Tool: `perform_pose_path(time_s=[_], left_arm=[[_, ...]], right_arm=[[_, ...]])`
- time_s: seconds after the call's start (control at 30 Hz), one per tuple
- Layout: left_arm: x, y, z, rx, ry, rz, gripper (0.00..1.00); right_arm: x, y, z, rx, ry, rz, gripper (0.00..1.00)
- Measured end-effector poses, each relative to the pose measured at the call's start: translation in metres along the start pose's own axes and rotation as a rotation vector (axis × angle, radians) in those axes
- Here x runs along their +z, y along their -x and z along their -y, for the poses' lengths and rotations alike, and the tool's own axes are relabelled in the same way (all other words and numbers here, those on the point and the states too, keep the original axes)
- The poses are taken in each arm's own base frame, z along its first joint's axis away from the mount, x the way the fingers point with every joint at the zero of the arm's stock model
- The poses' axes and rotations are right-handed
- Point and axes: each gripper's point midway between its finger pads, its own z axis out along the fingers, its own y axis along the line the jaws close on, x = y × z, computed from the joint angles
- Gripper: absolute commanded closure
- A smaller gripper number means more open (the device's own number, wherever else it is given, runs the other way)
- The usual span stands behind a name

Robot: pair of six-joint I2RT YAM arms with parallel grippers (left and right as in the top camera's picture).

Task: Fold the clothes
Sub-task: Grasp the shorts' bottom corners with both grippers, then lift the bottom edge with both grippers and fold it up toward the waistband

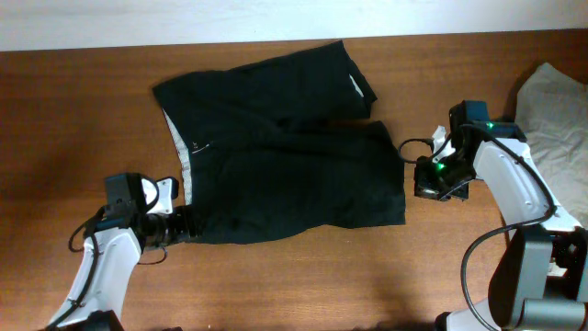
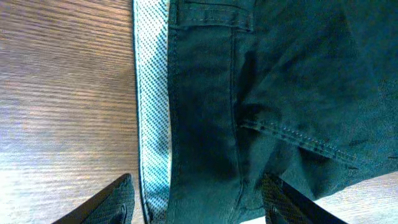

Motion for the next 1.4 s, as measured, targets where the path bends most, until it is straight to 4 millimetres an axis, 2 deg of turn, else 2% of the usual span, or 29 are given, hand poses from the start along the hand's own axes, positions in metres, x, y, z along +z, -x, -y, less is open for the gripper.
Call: perform_pose_path(time_s=[0.13, 0.17, 0.27, 0.33, 0.4, 0.43, 0.57, 0.77, 0.9, 1.1, 1.4], left_arm=[[0.016, -0.001, 0.005, -0.015, -0.068, -0.034, 0.38], [0.018, -0.003, 0.006, -0.021, -0.081, -0.046, 0.43], [0.022, -0.006, 0.009, -0.038, -0.105, -0.065, 0.67], [0.022, -0.006, 0.010, -0.035, -0.114, -0.066, 0.92], [0.022, -0.007, 0.011, -0.045, -0.119, -0.067, 0.99], [0.022, -0.006, 0.012, -0.043, -0.121, -0.066, 1.00], [0.022, -0.005, 0.012, -0.043, -0.122, -0.060, 0.99], [0.022, -0.002, 0.012, -0.037, -0.126, -0.049, 1.00], [0.022, -0.002, 0.012, -0.037, -0.126, -0.049, 0.99], [0.022, -0.002, 0.012, -0.037, -0.126, -0.049, 0.99], [0.022, -0.002, 0.012, -0.037, -0.126, -0.049, 0.99]], right_arm=[[0.000, 0.001, -0.001, -0.002, 0.006, 0.003, 0.92], [0.000, 0.001, -0.001, -0.002, 0.006, 0.002, 0.92], [0.000, 0.000, -0.001, -0.001, 0.006, 0.001, 0.77], [0.000, -0.001, -0.001, -0.002, 0.005, -0.003, 0.68], [0.000, -0.003, 0.001, -0.003, 0.004, -0.011, 0.59], [-0.001, -0.003, 0.003, 0.005, 0.004, -0.014, 0.53], [0.002, -0.007, 0.008, -0.010, 0.063, -0.020, 0.53], [0.030, -0.015, -0.016, -0.134, 0.277, 0.024, 0.50], [0.037, -0.022, -0.024, -0.169, 0.347, 0.026, 0.49], [0.038, -0.028, -0.021, -0.179, 0.333, 0.007, 0.45], [0.042, -0.024, -0.015, -0.189, 0.289, 0.021, 0.41]])
